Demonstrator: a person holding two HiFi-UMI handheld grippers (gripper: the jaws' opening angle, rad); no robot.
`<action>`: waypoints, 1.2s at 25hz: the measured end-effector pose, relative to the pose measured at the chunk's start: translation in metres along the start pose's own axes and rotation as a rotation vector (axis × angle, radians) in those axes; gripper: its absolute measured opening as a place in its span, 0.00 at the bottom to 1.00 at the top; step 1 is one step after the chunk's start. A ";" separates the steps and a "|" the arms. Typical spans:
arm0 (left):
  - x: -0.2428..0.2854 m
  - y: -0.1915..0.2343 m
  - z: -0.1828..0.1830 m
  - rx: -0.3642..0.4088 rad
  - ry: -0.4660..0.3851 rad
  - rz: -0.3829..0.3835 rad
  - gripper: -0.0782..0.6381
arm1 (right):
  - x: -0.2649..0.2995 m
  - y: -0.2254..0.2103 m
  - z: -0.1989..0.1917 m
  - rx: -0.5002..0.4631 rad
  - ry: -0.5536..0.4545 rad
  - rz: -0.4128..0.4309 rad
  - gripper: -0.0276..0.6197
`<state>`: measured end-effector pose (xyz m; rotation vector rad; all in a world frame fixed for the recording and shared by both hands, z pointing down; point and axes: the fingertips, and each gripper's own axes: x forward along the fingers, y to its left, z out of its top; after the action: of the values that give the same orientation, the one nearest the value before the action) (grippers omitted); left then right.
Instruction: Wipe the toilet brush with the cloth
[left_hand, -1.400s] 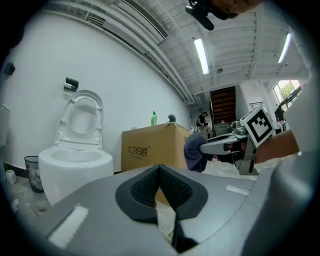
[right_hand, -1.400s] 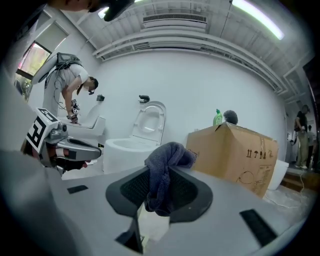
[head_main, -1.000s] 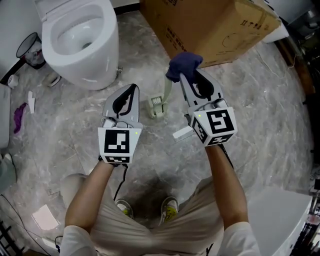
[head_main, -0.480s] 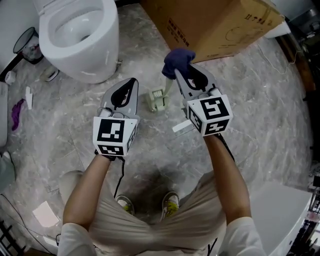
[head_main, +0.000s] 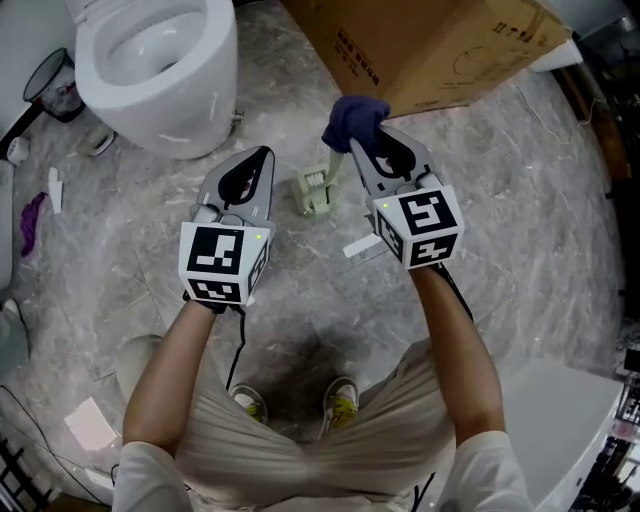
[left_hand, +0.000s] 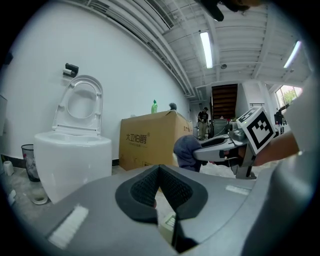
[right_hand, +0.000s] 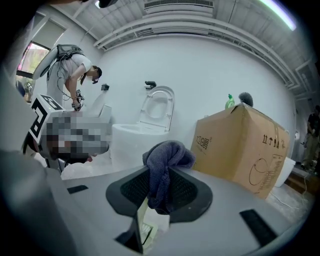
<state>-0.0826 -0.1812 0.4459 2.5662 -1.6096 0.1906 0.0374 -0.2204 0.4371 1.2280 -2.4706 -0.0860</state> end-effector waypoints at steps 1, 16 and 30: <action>0.001 -0.001 0.001 0.000 -0.001 -0.004 0.11 | -0.001 0.000 -0.001 -0.002 0.004 0.000 0.20; 0.008 -0.006 -0.008 -0.032 0.024 -0.017 0.11 | -0.005 0.006 -0.028 -0.030 0.095 0.017 0.20; 0.010 -0.005 -0.001 -0.031 0.012 -0.016 0.11 | -0.010 0.023 -0.049 -0.052 0.174 0.064 0.20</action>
<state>-0.0735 -0.1880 0.4483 2.5490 -1.5747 0.1778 0.0430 -0.1932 0.4846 1.0858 -2.3399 -0.0248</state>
